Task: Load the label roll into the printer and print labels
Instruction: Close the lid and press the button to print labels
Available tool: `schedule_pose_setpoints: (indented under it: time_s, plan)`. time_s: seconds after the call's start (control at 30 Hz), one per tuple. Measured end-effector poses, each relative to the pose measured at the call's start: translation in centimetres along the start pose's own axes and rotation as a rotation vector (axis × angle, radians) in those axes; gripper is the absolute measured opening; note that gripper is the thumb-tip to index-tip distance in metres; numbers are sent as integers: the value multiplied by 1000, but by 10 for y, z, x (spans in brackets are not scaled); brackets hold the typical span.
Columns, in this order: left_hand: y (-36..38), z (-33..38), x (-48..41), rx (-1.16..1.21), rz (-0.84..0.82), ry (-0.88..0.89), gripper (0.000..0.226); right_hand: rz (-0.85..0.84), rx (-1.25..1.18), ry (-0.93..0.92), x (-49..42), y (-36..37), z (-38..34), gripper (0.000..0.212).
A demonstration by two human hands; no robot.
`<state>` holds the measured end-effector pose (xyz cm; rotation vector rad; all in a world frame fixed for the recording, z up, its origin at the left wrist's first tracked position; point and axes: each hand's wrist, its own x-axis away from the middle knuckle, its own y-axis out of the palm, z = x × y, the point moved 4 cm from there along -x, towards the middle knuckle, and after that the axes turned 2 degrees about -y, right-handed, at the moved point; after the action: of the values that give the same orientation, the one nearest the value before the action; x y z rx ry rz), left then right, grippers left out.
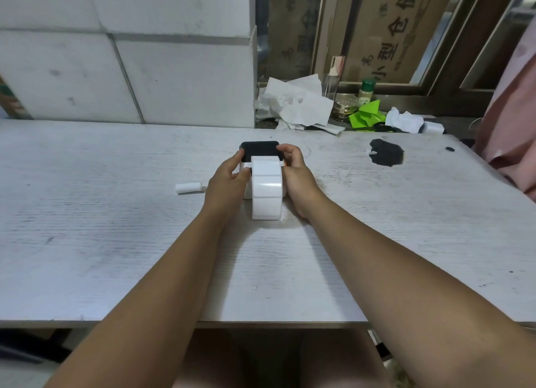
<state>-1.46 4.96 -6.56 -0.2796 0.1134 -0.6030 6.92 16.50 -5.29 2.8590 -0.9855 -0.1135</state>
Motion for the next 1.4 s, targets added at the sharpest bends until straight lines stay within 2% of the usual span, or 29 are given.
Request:
schedule_pose_setpoints:
  time_s: [0.17, 0.37, 0.63, 1.4]
  plan:
    - [0, 0, -1, -19, 5, 1, 45, -4, -31, -11, -3, 0, 7, 54]
    - [0, -2, -4, -45, 0, -12, 44, 16, -20, -41, -8, -3, 12, 42]
    - [1, -2, -4, -45, -2, -11, 45, 44, 4, -63, -10, -6, 15, 38]
    - [1, 3, 1, -75, -7, 12, 44, 57, 32, -38, -5, -3, 11, 43]
